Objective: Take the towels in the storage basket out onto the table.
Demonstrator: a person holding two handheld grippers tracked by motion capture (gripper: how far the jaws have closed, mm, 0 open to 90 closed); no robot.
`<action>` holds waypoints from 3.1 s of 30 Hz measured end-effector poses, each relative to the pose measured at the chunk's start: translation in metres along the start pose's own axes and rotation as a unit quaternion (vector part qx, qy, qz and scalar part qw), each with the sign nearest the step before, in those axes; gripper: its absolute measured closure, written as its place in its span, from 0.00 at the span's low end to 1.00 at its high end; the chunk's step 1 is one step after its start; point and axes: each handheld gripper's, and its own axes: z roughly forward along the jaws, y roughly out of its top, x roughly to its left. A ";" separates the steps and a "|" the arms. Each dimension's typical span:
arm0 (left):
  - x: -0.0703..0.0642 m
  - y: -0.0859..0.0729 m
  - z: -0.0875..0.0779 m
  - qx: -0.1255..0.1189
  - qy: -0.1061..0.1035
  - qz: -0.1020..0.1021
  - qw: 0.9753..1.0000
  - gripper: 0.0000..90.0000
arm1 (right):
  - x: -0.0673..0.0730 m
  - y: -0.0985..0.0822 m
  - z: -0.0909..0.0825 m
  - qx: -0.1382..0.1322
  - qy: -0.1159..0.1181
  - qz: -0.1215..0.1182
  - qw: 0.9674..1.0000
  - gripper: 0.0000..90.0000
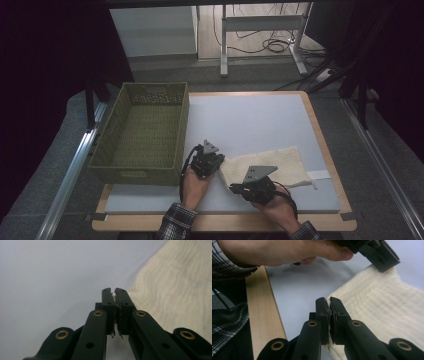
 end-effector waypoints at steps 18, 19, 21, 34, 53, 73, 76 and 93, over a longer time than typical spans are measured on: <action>-0.030 0.049 0.021 -0.020 -0.031 0.042 0.998 0.95 | -0.024 -0.020 -0.056 -0.035 -0.053 0.041 0.997 0.96; -0.031 0.051 0.023 -0.021 -0.035 0.042 0.998 0.95 | -0.025 -0.021 -0.058 -0.035 -0.056 0.042 0.997 0.96; -0.035 0.056 0.027 -0.023 -0.038 0.047 0.998 0.95 | -0.026 -0.023 -0.063 -0.038 -0.062 0.045 0.996 0.96; -0.067 0.088 0.064 -0.025 -0.055 0.082 0.995 0.95 | -0.045 -0.045 -0.096 -0.042 -0.101 0.078 0.991 0.96; -0.108 0.118 0.103 -0.025 -0.062 0.125 0.990 0.95 | -0.073 -0.084 -0.129 -0.042 -0.142 0.131 0.980 0.95; -0.124 0.121 0.136 -0.004 -0.056 0.134 0.989 0.79 | -0.085 -0.111 -0.129 -0.025 -0.174 0.155 0.972 0.92; -0.122 0.122 0.132 -0.014 -0.057 0.126 0.990 0.67 | -0.085 -0.112 -0.130 -0.022 -0.180 0.157 0.971 0.89; -0.091 0.110 0.093 -0.030 -0.051 0.099 0.993 0.40 | -0.091 -0.102 -0.155 -0.030 -0.231 0.159 0.959 0.67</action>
